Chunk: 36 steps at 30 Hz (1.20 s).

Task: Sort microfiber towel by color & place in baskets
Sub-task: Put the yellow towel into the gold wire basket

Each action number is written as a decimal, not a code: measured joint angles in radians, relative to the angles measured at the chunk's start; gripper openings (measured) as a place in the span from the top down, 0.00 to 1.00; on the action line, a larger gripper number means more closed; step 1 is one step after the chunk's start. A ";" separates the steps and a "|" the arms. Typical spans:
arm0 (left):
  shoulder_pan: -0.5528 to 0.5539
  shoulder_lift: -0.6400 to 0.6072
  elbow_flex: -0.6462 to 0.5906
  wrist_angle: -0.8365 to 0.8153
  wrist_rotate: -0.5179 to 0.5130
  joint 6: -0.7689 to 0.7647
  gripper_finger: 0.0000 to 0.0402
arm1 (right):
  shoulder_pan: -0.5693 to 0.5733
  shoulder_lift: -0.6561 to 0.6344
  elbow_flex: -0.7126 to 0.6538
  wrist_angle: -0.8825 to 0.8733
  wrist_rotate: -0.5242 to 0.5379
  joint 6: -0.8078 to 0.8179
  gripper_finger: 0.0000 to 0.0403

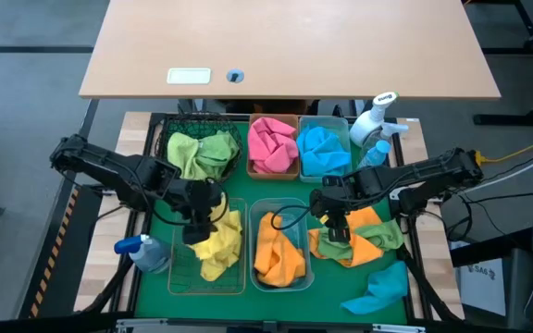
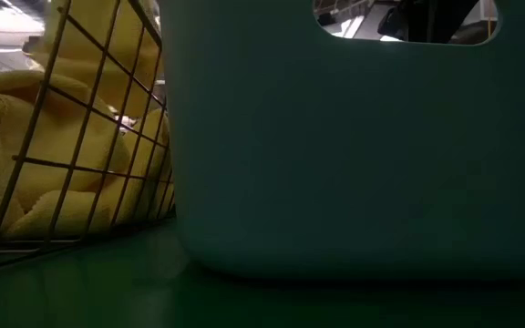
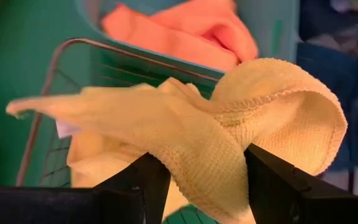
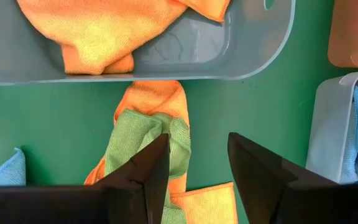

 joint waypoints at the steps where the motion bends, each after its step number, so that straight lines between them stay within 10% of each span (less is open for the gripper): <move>1: 0.000 0.002 0.000 -0.003 -0.022 -0.024 0.56 | 0.000 0.000 0.000 0.000 0.000 0.000 0.59; 7: 0.002 0.056 -0.001 -0.050 -0.183 -0.148 0.55 | 0.000 0.000 0.000 0.000 -0.008 -0.002 0.59; 36: 0.016 0.204 -0.002 -0.205 -0.018 -0.206 0.46 | 0.000 -0.001 0.000 0.000 -0.008 -0.008 0.59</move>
